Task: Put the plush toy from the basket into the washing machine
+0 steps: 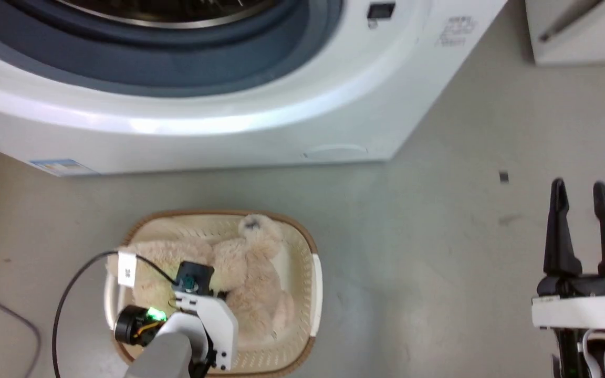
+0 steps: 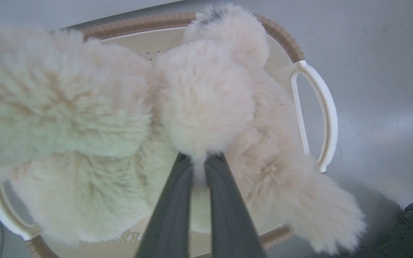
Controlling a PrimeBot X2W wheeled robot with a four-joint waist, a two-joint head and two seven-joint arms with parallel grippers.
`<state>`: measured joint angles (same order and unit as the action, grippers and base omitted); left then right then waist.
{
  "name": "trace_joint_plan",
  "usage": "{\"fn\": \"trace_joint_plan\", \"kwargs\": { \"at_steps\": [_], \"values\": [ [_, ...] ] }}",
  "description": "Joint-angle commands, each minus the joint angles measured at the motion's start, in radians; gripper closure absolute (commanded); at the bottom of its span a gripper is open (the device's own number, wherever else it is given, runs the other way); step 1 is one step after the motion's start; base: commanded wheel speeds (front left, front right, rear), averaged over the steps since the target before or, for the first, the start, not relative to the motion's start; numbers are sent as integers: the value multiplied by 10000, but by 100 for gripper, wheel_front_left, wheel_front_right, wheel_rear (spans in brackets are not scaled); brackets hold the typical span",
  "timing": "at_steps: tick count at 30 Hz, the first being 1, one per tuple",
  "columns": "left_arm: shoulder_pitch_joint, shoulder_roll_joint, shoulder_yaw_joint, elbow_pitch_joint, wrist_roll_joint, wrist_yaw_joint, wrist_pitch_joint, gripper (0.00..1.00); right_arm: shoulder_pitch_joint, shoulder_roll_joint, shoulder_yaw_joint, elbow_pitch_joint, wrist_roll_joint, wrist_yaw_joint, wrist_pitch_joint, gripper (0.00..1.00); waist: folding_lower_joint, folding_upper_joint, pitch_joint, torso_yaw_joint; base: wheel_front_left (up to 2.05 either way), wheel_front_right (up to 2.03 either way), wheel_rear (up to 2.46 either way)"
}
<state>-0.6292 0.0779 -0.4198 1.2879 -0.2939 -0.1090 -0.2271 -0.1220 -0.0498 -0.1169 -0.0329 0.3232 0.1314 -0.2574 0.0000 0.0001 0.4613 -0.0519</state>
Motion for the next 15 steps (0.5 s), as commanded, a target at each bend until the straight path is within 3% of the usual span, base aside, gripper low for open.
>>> {"fn": "trace_joint_plan", "kwargs": {
  "at_steps": [1,7,15],
  "values": [
    [121,-6,-39,-58,-22,-52,-98,100,148,-4,-27,43,-77,-7,-44,0,0,-1,-620,365,0,0,0],
    [594,-54,-119,-705,-16,-51,-330,100,764,-4,-194,267,-116,-7,-44,0,0,-1,-1631,712,0,0,0],
    [1614,230,135,-3182,208,361,-344,100,1426,-4,-329,415,-90,-7,-44,0,0,-1,-2748,1014,0,0,0]
  ]
}}
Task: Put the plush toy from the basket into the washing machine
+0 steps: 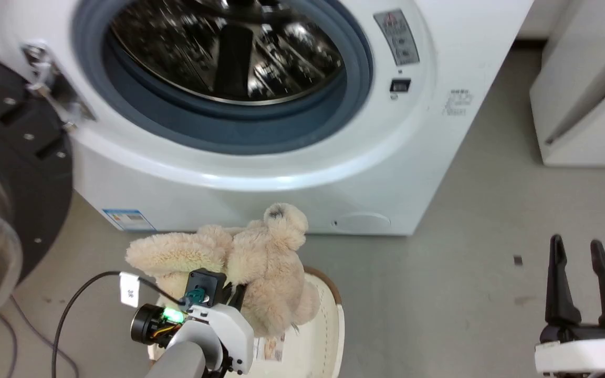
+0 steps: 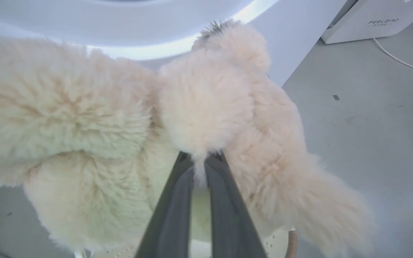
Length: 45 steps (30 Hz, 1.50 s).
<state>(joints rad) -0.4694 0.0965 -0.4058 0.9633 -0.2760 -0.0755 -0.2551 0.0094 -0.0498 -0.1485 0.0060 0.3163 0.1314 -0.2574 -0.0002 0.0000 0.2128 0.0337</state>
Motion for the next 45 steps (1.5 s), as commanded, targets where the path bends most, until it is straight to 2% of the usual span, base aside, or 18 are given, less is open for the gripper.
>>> {"fn": "trace_joint_plan", "kwargs": {
  "at_steps": [1,8,18,25,32,39,45],
  "values": [
    [148,52,62,-210,19,40,-64,100,176,-4,-13,27,-14,-7,-44,0,2,0,-364,186,0,0,0],
    [489,188,768,-2377,43,203,-65,100,425,-4,119,-4,24,-7,-44,0,2,0,-819,135,0,0,0],
    [-467,275,1652,-3541,194,422,-66,100,184,-4,314,-126,57,-7,-44,0,2,0,-303,-519,0,0,0],
    [-1905,300,2271,-3459,315,527,-66,100,-368,-4,432,-257,127,-7,-44,0,2,0,807,-1206,0,0,0],
    [-3568,595,2821,-2890,537,568,-66,100,-1067,-4,705,-341,367,-7,-44,0,2,0,2154,-2020,0,0,0],
    [-5242,1158,3348,-2368,789,647,-66,100,-1708,-4,1004,-404,774,-7,-44,0,2,0,3405,-2860,0,0,0],
    [-6822,1911,3686,-2020,1052,675,-66,100,-2113,-4,1185,-481,1132,-7,-44,0,2,0,4327,-3454,0,0,0]
  ]
}}
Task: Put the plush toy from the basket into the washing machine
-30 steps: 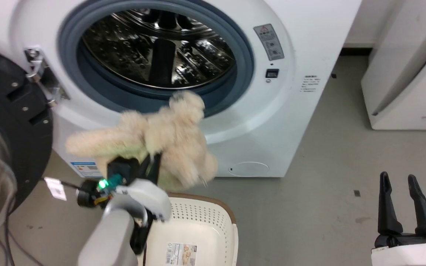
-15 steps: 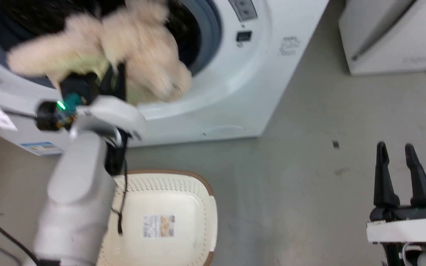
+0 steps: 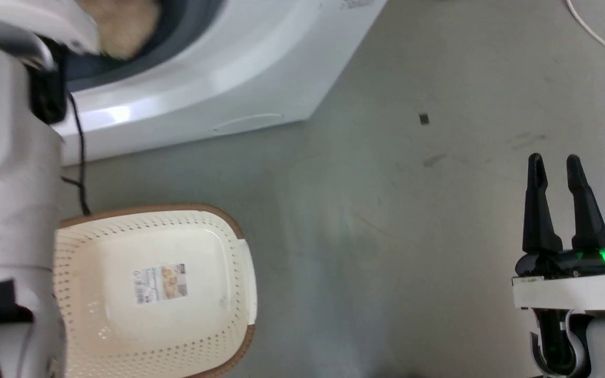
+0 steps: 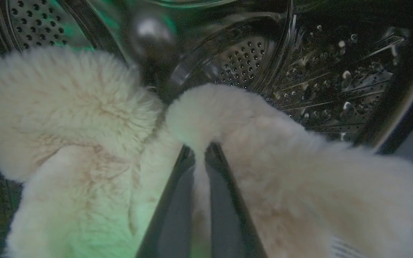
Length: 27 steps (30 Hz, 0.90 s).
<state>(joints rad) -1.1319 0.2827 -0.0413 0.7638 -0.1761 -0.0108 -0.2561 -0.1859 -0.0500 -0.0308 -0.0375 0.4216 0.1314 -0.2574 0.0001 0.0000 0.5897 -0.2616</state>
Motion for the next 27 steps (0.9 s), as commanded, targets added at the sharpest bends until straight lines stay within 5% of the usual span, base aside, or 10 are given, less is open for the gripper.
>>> {"fn": "trace_joint_plan", "kwargs": {
  "at_steps": [1,13,14,15,27],
  "values": [
    [-834,311,199,16,147,134,-57,100,-299,-2,73,-73,225,-7,-44,0,-1,0,968,-693,0,0,0],
    [-2528,1133,798,100,357,437,-57,100,-670,-2,402,-191,498,-7,-44,0,-1,0,1866,-1094,0,0,0],
    [-2561,1127,816,140,373,454,-57,71,-686,-2,414,-180,492,-7,-44,0,-1,0,1867,-1083,0,0,0],
    [-2563,1112,803,209,403,452,-57,0,-695,-2,416,-165,481,-7,-44,0,-1,0,1842,-1060,0,0,0],
    [-925,660,1624,246,-3,523,-57,0,-587,-2,570,-248,-175,-7,-44,0,-1,0,640,-542,0,0,0]
  ]
}}
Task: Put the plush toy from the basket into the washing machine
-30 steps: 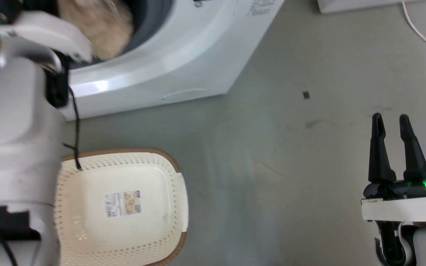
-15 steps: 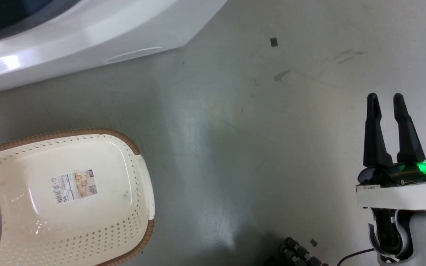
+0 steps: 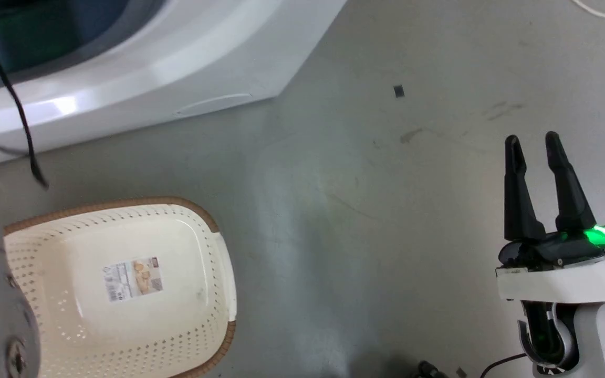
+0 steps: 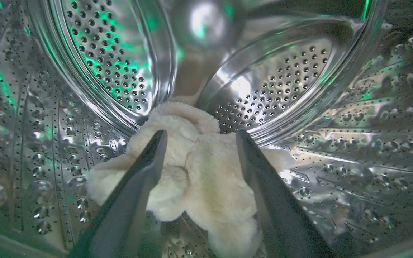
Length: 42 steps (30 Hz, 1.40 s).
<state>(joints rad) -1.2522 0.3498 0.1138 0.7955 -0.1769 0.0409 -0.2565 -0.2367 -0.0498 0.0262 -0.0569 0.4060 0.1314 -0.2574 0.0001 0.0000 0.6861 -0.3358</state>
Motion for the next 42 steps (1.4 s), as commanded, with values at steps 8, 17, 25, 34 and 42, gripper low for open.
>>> {"fn": "trace_joint_plan", "kwargs": {
  "at_steps": [8,17,25,34,42],
  "values": [
    [2934,-931,347,-1675,313,-16,-53,0,218,-4,-164,-177,-769,-7,-44,0,-1,0,-1527,1036,0,0,0],
    [5595,-2021,171,-3395,945,87,-53,0,721,-4,-472,-139,-1796,-7,-44,0,-1,0,-2967,1938,0,0,0],
    [7652,-2702,-361,-4464,1216,19,-53,0,1377,-4,-572,-36,-2561,-7,-44,0,-1,0,-4260,2738,0,0,0],
    [9785,-2904,-342,-5257,1167,62,-53,0,2073,-4,-735,200,-2943,-7,-44,0,-1,0,-5417,3292,0,0,0],
    [11329,-2964,-545,-5493,1200,-125,-53,0,2782,-4,-779,399,-3103,-7,-44,0,-1,0,-6207,3572,0,0,0]
  ]
}}
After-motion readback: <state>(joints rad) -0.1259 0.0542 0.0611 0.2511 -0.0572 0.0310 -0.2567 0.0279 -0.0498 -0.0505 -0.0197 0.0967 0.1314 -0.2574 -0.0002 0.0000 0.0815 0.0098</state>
